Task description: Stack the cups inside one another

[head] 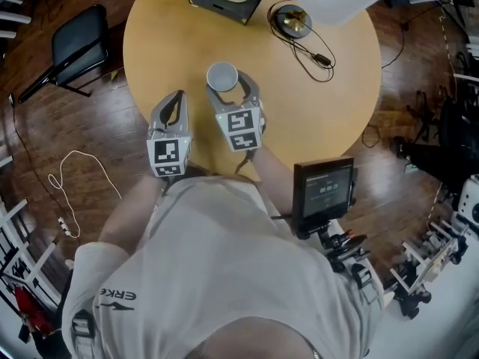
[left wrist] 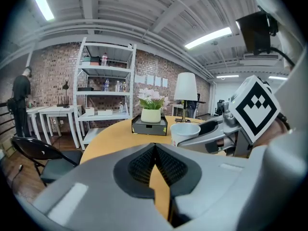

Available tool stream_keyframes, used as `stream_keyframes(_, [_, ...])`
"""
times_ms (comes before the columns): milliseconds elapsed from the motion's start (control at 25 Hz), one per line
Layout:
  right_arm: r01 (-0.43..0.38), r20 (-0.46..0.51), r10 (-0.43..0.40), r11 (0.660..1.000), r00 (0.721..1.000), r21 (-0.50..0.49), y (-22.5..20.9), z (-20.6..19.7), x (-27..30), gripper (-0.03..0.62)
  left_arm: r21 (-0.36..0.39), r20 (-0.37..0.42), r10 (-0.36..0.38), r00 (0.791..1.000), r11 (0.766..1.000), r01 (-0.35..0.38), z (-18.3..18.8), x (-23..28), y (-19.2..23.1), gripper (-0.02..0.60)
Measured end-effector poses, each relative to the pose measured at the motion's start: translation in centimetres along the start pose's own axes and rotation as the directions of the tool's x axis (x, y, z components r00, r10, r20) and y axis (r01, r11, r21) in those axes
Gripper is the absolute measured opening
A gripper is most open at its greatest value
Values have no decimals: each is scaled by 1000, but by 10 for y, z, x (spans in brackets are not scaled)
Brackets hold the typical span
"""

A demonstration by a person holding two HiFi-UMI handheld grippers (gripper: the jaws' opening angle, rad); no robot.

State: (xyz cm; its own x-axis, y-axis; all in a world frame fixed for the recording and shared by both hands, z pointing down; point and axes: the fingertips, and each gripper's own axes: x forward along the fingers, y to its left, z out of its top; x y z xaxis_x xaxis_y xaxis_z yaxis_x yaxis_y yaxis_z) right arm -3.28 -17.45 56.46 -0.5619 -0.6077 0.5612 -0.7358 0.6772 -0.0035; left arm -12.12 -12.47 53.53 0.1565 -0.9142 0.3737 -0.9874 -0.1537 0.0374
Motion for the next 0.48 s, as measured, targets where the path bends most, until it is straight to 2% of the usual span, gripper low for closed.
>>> stream_keyframes(240, [3,-11,-3,1000,1000,-1,-1,-2,2,346,-3,-3,-5,1000,1000,5,0,1,1,2])
stream_keyframes(480, [12,-30,-13,999,999,-32,0,-3,3,404,-5,-6,-12,1000,1000,12,-2,1,1,2])
